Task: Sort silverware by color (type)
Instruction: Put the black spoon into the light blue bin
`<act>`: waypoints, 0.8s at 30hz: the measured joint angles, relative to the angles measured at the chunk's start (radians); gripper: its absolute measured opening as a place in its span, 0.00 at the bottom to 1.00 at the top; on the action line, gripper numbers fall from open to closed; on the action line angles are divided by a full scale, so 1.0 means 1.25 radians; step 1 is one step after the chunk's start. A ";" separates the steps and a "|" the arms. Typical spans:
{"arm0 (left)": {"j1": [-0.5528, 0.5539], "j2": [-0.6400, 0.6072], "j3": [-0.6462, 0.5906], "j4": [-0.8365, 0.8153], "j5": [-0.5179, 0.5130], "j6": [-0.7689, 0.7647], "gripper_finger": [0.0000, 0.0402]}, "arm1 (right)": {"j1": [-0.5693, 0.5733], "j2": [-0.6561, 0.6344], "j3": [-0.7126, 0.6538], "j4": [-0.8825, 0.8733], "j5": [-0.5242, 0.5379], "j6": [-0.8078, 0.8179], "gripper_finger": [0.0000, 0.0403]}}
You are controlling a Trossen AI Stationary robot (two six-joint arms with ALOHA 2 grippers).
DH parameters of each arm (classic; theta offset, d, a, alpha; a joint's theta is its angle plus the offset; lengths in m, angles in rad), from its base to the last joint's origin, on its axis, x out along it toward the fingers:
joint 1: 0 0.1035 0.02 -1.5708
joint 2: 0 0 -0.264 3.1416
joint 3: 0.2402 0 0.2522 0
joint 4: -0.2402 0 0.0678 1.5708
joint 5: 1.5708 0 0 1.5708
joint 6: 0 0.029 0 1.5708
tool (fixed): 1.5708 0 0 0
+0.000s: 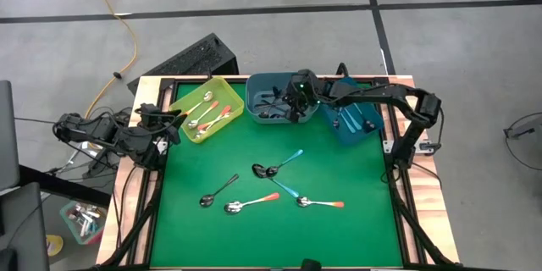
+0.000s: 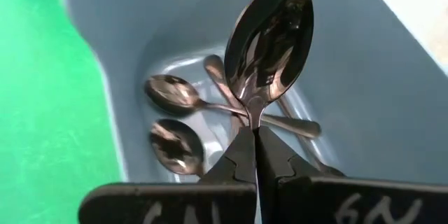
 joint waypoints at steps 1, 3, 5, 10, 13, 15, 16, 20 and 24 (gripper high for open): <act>0.000 0.000 0.000 0.000 0.000 0.000 0.36 | -0.002 0.000 0.000 0.000 0.000 -0.002 0.01; 0.000 0.000 0.000 0.000 0.000 0.000 0.36 | -0.006 0.000 0.000 0.001 0.000 -0.006 0.01; 0.000 0.000 0.000 0.000 -0.001 0.000 0.36 | -0.013 0.000 0.000 0.000 0.000 -0.006 0.01; 0.000 0.000 0.000 0.000 -0.004 0.000 0.36 | -0.022 0.000 0.000 0.003 -0.002 -0.007 0.01; 0.000 0.000 0.000 -0.001 -0.005 0.001 0.36 | -0.021 0.000 0.000 0.010 -0.003 -0.022 0.01; 0.000 0.000 0.000 -0.007 -0.006 0.001 0.36 | -0.020 0.000 0.000 0.021 -0.006 -0.026 0.01; 0.000 0.000 0.000 -0.012 -0.006 -0.001 0.36 | -0.019 0.000 0.000 0.030 -0.006 -0.027 0.01; 0.000 0.000 0.000 -0.015 -0.006 -0.004 0.36 | -0.020 0.000 0.000 0.068 -0.006 -0.027 0.01; 0.000 0.000 0.000 -0.018 -0.009 -0.004 0.36 | -0.027 0.000 0.000 0.069 -0.021 -0.030 0.01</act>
